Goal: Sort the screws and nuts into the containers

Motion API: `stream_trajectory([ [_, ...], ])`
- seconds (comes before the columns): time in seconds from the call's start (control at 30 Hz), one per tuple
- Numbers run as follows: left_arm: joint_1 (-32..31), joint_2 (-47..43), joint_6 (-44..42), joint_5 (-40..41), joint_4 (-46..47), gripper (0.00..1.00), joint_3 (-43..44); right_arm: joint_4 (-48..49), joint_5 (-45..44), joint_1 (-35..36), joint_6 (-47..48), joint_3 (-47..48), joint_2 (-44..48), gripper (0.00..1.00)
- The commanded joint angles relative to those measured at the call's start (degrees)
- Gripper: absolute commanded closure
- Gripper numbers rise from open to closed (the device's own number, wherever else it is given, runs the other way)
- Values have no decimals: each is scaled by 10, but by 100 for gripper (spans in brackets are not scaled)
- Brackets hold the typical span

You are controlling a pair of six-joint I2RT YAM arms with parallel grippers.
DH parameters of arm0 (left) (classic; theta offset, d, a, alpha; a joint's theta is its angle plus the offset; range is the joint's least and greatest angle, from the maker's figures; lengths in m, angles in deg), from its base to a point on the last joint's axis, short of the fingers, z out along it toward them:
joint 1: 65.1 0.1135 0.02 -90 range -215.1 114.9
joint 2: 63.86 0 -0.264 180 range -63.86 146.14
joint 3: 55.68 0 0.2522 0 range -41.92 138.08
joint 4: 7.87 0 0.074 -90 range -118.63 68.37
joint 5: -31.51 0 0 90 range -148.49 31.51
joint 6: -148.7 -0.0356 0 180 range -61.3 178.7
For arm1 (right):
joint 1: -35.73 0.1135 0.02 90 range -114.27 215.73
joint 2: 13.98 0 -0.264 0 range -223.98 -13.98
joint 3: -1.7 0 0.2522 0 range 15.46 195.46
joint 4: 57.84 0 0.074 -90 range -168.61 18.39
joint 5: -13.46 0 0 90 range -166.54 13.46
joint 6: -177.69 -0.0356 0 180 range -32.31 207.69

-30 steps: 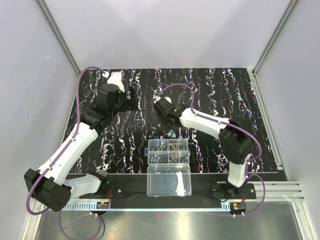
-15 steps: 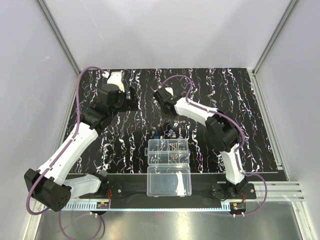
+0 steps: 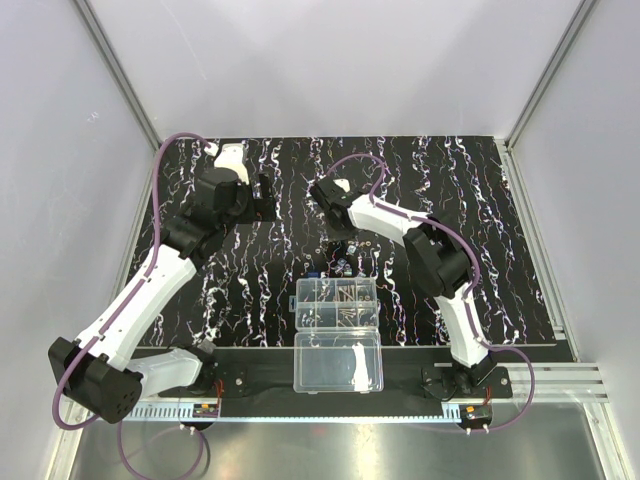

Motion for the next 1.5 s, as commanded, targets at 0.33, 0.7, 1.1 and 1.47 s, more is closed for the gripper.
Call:
stream_trajectory([
  [0.33,-5,-15,-8,13,10,1,19,6,-4,0,-10,17,-21,74],
  [0.7,-4,-16,-8,16,10,1,20,-1,11,1,11,-3,37,100],
  [1.1,-6,-18,-1,-7,13,1,19,62,124,72,48,-206,285,100],
  [1.47,-15,-21,-2,-7,12,1,19,89,139,127,47,-246,268,100],
])
